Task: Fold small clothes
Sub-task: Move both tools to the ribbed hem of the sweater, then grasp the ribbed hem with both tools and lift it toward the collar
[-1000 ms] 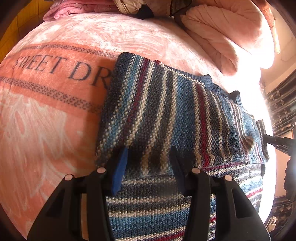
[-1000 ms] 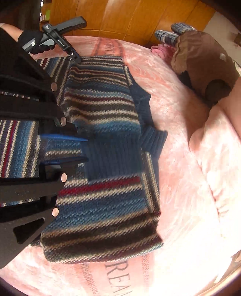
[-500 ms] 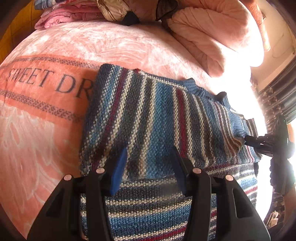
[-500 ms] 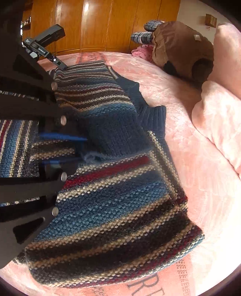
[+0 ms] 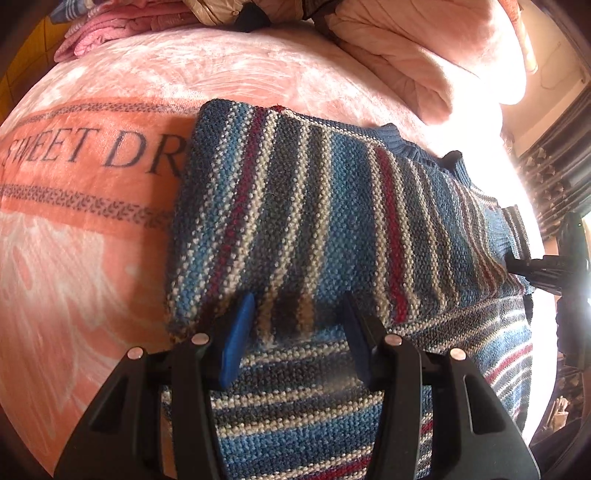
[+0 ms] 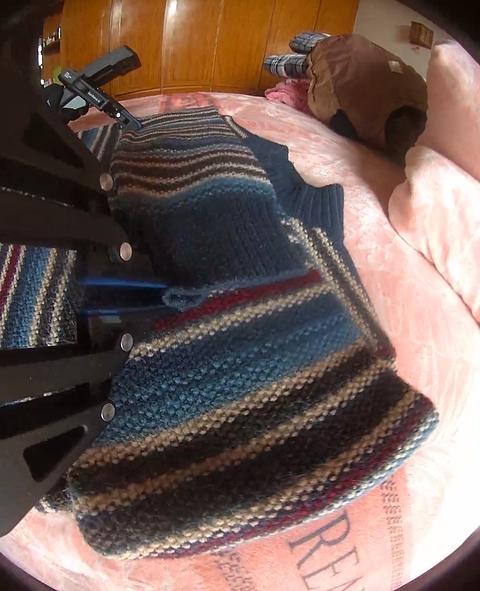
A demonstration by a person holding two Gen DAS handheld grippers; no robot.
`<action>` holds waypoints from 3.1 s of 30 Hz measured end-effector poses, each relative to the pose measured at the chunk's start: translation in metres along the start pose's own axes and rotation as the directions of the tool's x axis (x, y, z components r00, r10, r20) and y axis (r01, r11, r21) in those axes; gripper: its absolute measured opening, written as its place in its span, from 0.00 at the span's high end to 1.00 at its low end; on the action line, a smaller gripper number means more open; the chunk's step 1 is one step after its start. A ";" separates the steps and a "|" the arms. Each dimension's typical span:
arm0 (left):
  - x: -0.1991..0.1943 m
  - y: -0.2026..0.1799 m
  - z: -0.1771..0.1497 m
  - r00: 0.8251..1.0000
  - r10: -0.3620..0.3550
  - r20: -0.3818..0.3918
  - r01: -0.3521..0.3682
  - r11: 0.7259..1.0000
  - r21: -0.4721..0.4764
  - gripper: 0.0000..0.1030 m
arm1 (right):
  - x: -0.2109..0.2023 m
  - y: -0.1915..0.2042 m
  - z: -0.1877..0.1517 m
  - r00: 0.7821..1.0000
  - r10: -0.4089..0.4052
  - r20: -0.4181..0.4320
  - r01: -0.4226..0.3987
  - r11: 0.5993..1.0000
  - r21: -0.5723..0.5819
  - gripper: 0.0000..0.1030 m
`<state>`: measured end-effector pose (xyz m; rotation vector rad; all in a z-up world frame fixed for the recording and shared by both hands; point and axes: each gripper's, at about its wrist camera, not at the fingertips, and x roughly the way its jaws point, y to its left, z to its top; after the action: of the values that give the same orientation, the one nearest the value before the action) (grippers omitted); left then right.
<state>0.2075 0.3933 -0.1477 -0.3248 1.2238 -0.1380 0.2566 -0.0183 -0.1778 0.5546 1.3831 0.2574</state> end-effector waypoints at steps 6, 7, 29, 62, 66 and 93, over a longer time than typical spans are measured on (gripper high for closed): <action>-0.023 -0.005 -0.008 0.999 0.046 -0.015 -0.046 0.998 -0.046 0.52 | -0.031 0.006 -0.014 0.999 -0.027 0.043 0.029 0.998 -0.052 0.81; -0.031 -0.005 -0.013 0.997 0.063 -0.038 -0.065 0.996 -0.058 0.48 | -0.042 0.009 -0.020 0.998 -0.036 0.047 0.040 0.996 -0.084 0.78; -0.130 -0.004 -0.249 0.906 0.142 -0.398 -0.230 0.956 -0.184 0.29 | -0.137 -0.042 -0.283 0.971 -0.235 -0.040 0.230 0.967 -0.112 0.43; -0.085 -0.035 -0.307 0.903 -0.055 -0.426 -0.112 0.927 -0.359 0.90 | -0.104 -0.089 -0.327 0.968 -0.113 -0.222 0.132 0.989 0.071 0.91; -0.104 -0.036 -0.300 0.928 -0.108 -0.358 -0.058 0.905 -0.422 0.92 | -0.121 -0.090 -0.312 0.984 -0.028 -0.176 0.045 0.995 0.093 0.91; -0.068 -0.009 -0.091 0.985 -0.122 -0.124 0.068 0.926 -0.372 0.92 | -0.091 -0.096 -0.129 0.971 0.226 -0.083 -0.189 0.929 0.317 0.91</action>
<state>0.0994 0.3883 -0.1114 -0.7118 1.3788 -0.0148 0.1000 -0.1148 -0.1602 0.9625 1.4916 0.2499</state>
